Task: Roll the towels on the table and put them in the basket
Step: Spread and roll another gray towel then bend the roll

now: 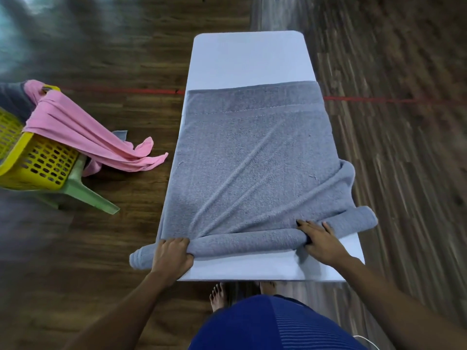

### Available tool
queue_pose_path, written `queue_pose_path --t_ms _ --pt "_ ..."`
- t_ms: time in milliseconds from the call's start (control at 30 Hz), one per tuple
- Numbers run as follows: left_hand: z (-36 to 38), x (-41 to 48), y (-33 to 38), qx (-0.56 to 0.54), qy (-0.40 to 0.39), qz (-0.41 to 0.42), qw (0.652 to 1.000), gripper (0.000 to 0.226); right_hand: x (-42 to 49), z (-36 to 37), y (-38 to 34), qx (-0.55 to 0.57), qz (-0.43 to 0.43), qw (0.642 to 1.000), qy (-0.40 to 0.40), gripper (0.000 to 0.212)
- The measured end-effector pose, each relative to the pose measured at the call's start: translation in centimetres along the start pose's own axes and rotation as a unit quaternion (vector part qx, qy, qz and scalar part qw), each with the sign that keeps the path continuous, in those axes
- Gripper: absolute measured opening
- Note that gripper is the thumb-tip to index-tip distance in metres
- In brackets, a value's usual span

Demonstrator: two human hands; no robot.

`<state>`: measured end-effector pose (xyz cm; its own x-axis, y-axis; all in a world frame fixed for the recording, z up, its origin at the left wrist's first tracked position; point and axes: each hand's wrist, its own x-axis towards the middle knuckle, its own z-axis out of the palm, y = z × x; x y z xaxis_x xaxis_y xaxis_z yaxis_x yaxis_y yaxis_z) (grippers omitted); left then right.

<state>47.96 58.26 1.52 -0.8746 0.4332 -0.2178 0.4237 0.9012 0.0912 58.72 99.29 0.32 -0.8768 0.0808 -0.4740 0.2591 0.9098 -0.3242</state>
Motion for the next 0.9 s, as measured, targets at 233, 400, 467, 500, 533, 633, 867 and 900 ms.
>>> queue_pose_path --t_ms 233,400,467,500,533,633,867,900 --pt "0.2 -0.2 2.3 0.001 -0.020 0.011 1.000 0.009 -3.5 2.4 1.9 -0.006 0.032 0.991 0.132 0.047" --pt "0.0 0.6 1.7 -0.051 -0.034 -0.002 0.998 0.016 -4.9 1.7 1.7 0.008 0.083 0.988 0.133 0.028" --pt "-0.4 1.4 1.2 -0.060 -0.072 0.000 0.996 0.022 -4.6 0.9 1.6 0.007 0.095 0.991 0.096 0.023" --pt "-0.7 1.8 1.1 -0.066 -0.089 0.001 0.994 0.023 -4.2 0.5 1.7 0.006 0.104 0.991 0.084 0.022" --pt "-0.8 2.2 0.8 -0.074 -0.091 -0.004 0.993 0.022 -4.0 0.1 1.7 -0.004 0.116 0.990 0.085 0.025" --pt "-0.7 2.5 0.4 -0.081 0.055 -0.042 0.994 0.028 -3.2 -0.6 2.0 -0.033 0.131 0.970 0.202 0.033" --pt "1.6 0.8 0.9 0.016 0.022 0.074 0.997 0.063 -4.0 1.0 1.9 -0.054 0.051 0.984 0.163 0.057" --pt "1.7 0.9 0.8 0.026 -0.004 0.070 0.997 0.066 -4.1 1.2 1.8 -0.063 0.050 0.984 0.158 0.064"
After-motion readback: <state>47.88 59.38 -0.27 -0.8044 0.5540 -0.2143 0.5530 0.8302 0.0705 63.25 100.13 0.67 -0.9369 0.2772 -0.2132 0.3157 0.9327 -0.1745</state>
